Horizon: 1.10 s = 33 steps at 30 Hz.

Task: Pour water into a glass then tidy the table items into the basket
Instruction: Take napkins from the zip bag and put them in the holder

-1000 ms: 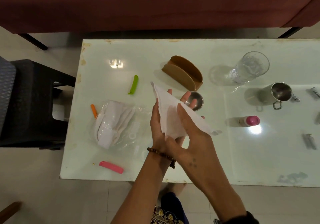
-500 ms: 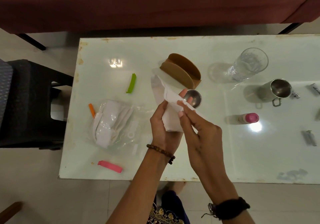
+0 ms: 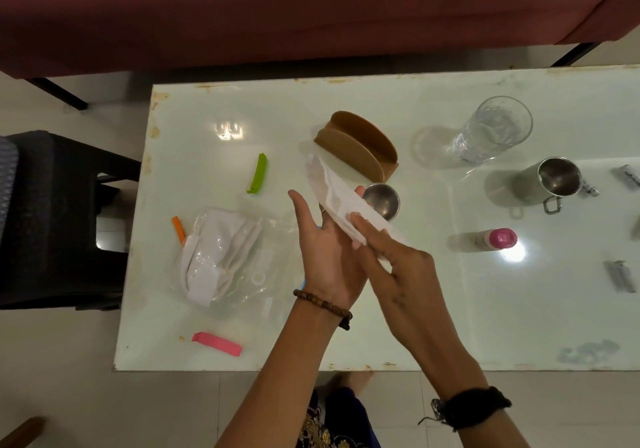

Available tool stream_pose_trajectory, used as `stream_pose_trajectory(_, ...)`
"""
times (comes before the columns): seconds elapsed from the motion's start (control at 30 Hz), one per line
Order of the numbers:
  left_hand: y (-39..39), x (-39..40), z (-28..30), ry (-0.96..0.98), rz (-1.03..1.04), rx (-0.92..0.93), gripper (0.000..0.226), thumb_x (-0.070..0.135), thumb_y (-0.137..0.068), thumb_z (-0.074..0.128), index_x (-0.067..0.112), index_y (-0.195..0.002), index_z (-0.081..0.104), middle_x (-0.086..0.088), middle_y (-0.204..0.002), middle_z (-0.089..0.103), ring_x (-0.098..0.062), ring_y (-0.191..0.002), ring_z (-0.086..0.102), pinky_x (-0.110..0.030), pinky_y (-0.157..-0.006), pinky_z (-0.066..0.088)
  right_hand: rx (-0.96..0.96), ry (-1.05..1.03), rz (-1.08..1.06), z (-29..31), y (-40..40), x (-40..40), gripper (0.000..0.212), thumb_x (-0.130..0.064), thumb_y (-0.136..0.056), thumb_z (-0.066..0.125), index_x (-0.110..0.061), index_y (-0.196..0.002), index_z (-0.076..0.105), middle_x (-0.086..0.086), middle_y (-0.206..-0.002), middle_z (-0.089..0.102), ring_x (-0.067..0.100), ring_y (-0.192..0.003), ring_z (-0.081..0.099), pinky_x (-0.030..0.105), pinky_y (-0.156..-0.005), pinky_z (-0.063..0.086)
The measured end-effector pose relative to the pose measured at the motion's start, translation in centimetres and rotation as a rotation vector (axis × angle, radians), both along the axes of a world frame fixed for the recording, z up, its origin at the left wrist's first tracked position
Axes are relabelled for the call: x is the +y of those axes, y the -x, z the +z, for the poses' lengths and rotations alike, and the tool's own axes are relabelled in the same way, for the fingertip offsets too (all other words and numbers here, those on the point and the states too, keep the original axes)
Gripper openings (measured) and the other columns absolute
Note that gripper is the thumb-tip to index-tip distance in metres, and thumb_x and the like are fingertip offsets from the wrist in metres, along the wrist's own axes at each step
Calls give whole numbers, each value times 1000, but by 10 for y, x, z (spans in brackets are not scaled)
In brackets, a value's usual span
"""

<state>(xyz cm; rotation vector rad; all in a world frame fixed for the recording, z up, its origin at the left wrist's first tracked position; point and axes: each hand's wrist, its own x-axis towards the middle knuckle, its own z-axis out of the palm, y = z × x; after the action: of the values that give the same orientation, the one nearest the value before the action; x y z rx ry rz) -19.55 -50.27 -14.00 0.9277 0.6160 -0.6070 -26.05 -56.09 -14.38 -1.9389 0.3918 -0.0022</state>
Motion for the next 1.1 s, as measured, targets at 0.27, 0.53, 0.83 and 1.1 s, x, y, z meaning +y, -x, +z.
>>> stream_pose_trajectory(0.27,-42,36,-43,153,-374,-262,79,52,-57,77,28,-126,46,0,-108,69,-17,-98,64,-37,-81,57,23,-172,-143,2,-18,-42,18,-21,-95,46,-28,-92,62,-21,-74,64,-5,-75,59,7,-64,43)
stream_pose_trajectory(0.53,-106,35,-64,-275,-572,-475,21,-3,-78,61,17,-85,60,13,-71,73,-3,-68,68,-19,-59,57,79,-147,-133,-3,-52,-83,30,-14,-81,68,-26,-107,59,4,-78,69,16,-76,67,27,-71,55)
stream_pose_trajectory(0.83,-178,12,-63,-649,-664,-835,16,6,-81,65,19,-78,55,6,-80,67,-10,-75,64,-9,-68,51,-99,297,-157,-19,-111,-102,23,-8,-84,62,-12,-107,63,-1,-93,67,9,-79,61,8,-71,48)
stream_pose_trajectory(1.1,-198,1,-102,-1028,-643,-924,8,10,-86,59,6,-91,63,-14,-105,65,-24,-98,58,-22,-81,42,-54,401,-40,-61,-135,-95,17,-3,-83,62,-10,-98,62,7,-90,64,15,-76,58,24,-70,50)
